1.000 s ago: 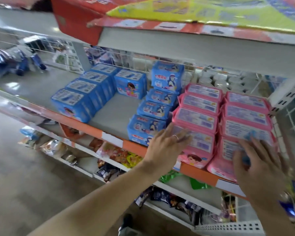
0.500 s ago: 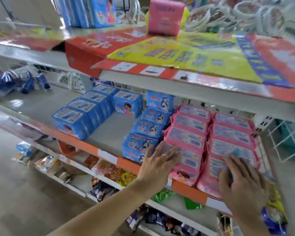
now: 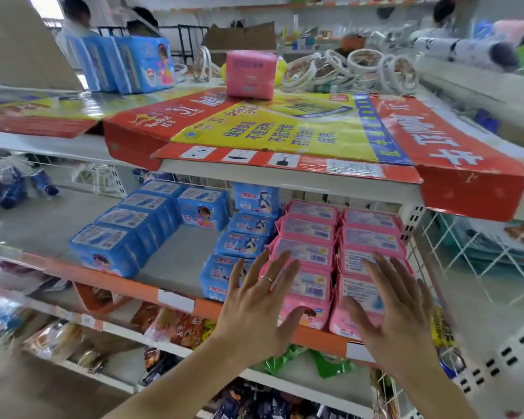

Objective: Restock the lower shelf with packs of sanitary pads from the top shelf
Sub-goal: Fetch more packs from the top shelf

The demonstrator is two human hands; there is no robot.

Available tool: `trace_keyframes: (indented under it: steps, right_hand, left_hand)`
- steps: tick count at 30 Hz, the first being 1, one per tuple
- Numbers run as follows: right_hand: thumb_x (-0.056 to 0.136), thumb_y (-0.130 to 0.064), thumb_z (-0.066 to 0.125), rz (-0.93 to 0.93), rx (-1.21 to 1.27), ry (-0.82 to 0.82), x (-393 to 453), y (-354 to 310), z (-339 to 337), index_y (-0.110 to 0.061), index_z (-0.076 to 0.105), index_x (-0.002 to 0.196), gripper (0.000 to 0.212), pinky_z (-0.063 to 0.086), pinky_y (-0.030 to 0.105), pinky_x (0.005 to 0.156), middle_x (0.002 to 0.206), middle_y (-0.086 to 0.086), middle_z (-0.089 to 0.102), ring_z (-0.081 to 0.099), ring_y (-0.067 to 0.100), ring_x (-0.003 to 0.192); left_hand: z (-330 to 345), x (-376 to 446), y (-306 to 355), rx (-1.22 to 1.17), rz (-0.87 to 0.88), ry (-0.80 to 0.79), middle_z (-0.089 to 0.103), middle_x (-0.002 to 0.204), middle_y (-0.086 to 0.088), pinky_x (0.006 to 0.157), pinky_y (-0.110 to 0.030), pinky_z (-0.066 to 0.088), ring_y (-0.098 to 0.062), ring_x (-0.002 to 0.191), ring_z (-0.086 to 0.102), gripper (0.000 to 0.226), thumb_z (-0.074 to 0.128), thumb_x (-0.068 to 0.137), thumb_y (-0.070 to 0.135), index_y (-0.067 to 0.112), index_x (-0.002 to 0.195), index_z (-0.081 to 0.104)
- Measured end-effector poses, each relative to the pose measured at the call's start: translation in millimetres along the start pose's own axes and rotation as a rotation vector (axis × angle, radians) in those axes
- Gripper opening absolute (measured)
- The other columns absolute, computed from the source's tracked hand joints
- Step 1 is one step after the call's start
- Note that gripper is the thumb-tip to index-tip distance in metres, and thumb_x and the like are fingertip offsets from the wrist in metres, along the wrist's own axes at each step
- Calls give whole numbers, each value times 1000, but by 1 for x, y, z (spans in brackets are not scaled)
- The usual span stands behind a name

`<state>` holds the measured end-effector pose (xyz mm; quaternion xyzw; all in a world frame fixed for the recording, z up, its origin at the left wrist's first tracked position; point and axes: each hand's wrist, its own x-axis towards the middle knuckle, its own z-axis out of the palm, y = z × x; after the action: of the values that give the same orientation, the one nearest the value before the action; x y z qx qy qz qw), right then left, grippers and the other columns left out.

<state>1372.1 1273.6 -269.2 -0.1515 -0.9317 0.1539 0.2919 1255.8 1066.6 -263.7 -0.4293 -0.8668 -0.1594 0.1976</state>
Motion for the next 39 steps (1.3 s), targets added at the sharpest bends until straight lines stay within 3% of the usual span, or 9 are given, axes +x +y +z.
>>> trace_keyframes:
  steps: [5,15,17,19,20,24,26,32,39]
  right_hand:
    - [91,-72,35,-66,-2,32,3,-53,-10,-21,49,145,75,23,63,116,156,-1,42,33,24,146]
    - [94,-73,33,-253,138,17,4,-213,19,-27,43,146,70,32,59,113,153,-10,41,37,26,144]
    - [94,-68,39,-311,154,27,6,-242,20,-23,44,147,70,30,46,117,150,-16,37,36,22,143]
    - [92,-63,45,-348,182,45,9,-266,18,-16,45,146,72,24,24,115,147,-13,38,36,18,141]
    - [92,-62,46,-354,180,54,10,-278,17,-14,46,147,72,20,20,114,149,-11,38,34,18,142]
    - [92,-62,45,-371,102,101,14,-316,6,-18,46,147,71,22,47,118,158,-1,37,29,22,148]
    - [92,-60,45,-381,108,135,15,-334,-2,-18,47,146,68,24,53,118,157,0,39,30,23,148]
    - [92,-58,45,-370,93,162,16,-370,-17,-18,43,148,69,23,54,119,158,0,37,30,23,148]
    - [92,-57,48,-373,50,215,49,-370,-41,-16,43,148,70,31,57,113,156,3,40,33,26,145]
  left_hand:
    - [-40,-13,-23,-5,-29,43,44,154,4,110,-60,39,-25,143,41,71,46,90,62,26,150,40]
    - [-138,-91,-119,-62,-151,169,46,152,4,108,-57,40,-24,141,43,79,52,89,62,24,154,31]
    - [-159,-103,-136,-54,-161,215,43,154,7,110,-54,39,-20,142,40,79,54,88,61,24,154,30]
    - [-179,-113,-151,-54,-163,270,44,152,5,109,-52,39,-20,140,41,78,55,89,60,23,154,32]
    - [-189,-116,-157,-53,-157,300,45,150,4,108,-52,40,-21,138,43,77,56,89,58,22,153,34]
    - [-224,-125,-181,-40,-122,382,47,145,1,109,-46,39,-20,131,45,73,55,90,55,18,151,36]
    - [-237,-129,-191,-35,-110,377,46,146,1,108,-43,37,-20,132,43,74,52,91,56,18,152,34]
    - [-259,-135,-209,-36,-79,357,44,148,1,111,-42,30,-21,135,40,76,47,91,61,20,153,32]
    - [-277,-90,-202,-8,-25,368,43,150,-3,107,-54,36,-29,131,46,77,43,91,64,20,153,33]
